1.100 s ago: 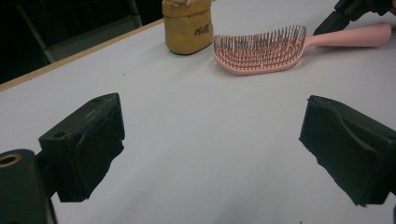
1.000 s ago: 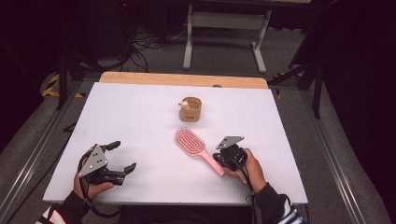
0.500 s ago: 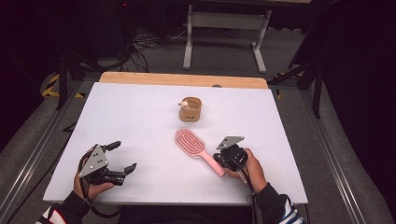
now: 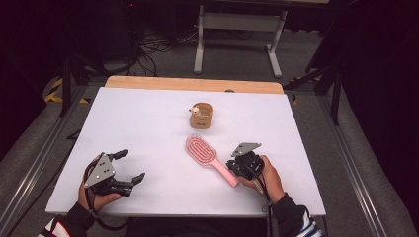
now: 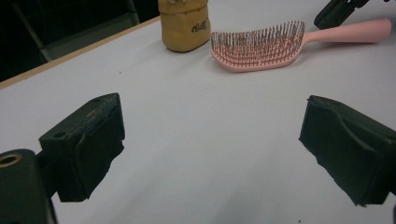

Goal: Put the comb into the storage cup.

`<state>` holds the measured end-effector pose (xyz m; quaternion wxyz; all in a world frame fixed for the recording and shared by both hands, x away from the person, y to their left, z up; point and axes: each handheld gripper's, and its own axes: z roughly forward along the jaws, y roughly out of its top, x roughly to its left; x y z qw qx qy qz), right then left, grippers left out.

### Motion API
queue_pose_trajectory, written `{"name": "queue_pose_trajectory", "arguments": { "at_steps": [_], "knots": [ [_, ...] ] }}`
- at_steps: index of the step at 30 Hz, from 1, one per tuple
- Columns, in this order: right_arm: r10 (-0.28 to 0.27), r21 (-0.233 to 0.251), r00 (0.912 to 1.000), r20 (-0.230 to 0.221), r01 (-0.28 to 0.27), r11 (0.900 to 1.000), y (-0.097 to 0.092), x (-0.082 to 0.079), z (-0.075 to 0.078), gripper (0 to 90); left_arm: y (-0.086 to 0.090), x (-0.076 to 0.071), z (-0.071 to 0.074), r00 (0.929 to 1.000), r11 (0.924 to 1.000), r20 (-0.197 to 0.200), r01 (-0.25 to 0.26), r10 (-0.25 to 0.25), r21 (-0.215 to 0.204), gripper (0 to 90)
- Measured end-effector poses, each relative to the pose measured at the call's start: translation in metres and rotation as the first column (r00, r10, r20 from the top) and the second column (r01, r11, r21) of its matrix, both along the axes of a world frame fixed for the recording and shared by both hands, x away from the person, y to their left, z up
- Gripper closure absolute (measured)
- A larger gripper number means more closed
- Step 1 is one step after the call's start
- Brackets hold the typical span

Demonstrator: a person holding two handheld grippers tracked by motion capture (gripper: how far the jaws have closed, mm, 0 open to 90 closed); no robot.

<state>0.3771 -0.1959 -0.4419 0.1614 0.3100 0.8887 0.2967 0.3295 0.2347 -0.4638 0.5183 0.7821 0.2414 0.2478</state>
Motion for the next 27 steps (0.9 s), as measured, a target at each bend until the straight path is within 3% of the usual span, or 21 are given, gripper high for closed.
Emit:
{"name": "queue_pose_trajectory", "arguments": {
  "at_steps": [7, 14, 16, 18, 27],
  "knots": [
    [-0.022, 0.041, 0.9994, 0.025, 0.021, 0.9989, -0.002, 0.001, 0.013, 70.5, -0.001, 0.001, -0.001, 1.0000, 1.0000, -0.003, 0.003, -0.003, 0.008, 7.5],
    [-0.085, 0.070, 0.9960, 0.027, 0.083, 0.9941, 0.009, 0.005, 0.026, 32.1, 0.000, 0.000, 0.000, 1.0000, 1.0000, -0.002, 0.005, -0.005, 0.002, 7.5],
    [-0.101, 0.067, 0.9945, 0.029, 0.099, 0.9928, 0.012, 0.006, 0.027, 27.9, 0.000, 0.000, 0.000, 1.0000, 1.0000, -0.003, 0.005, -0.005, 0.000, 7.5],
    [-0.105, 0.035, 0.9944, -0.011, 0.105, 0.9938, 0.019, 0.009, 0.025, 16.4, 0.000, 0.000, 0.000, 1.0000, 1.0000, -0.004, 0.006, -0.006, 0.001, 7.4],
    [-0.099, -0.037, 0.9937, -0.053, 0.097, 0.9946, 0.038, 0.019, 0.013, 13.0, -0.001, 0.001, -0.001, 0.9999, 0.9999, -0.006, 0.011, -0.011, 0.010, 7.2]
  ]
}}
